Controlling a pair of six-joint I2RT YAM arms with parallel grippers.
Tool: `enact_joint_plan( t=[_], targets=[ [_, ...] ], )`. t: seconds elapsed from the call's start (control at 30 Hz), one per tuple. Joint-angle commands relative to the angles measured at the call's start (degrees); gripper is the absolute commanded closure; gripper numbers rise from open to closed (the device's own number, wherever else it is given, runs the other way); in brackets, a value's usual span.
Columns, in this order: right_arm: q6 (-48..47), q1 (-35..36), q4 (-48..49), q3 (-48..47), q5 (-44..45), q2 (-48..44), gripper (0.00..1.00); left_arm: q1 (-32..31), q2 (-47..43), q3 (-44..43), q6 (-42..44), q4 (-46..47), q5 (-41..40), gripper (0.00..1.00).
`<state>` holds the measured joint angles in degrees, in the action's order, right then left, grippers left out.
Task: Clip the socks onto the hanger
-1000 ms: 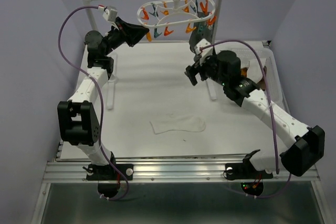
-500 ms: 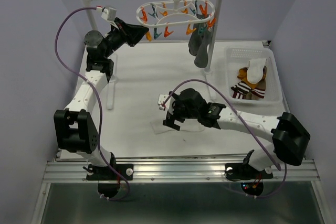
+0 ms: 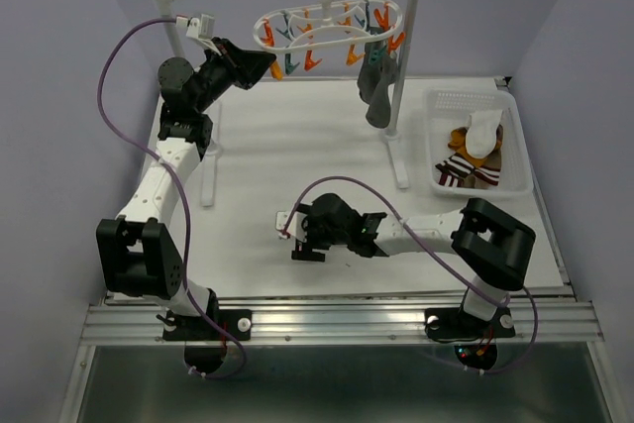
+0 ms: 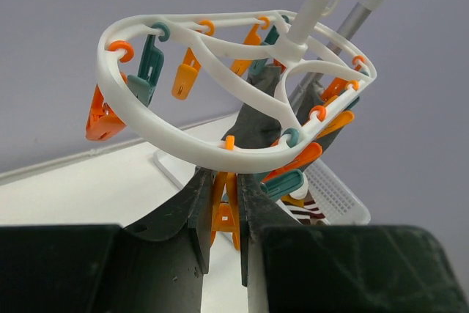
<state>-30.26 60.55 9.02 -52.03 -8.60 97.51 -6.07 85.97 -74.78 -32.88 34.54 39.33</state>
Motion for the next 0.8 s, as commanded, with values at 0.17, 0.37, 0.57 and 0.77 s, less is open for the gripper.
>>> enact_joint_plan(
  t=[0.17,0.37,0.57,0.77],
  targets=[
    [-1.64,3.69,6.10,-1.14,2.09,2.41,0.23,-0.35,-2.92,-0.71,-0.95,-3.25,-2.68,1.00],
    [-1.82,3.69,6.89,-2.29,5.52,5.75,0.34,-0.35,-2.39,-1.42,-1.48,-3.78,-2.24,1.00],
    [-0.24,3.69,6.89,-2.11,7.01,7.95,0.47,-0.35,-2.65,-2.03,-1.39,-4.49,-1.80,1.00],
    [2.48,3.69,9.53,-2.11,9.91,3.93,0.94,-0.35,-3.44,-2.21,-0.87,-4.93,-1.80,1.00]
  ],
)
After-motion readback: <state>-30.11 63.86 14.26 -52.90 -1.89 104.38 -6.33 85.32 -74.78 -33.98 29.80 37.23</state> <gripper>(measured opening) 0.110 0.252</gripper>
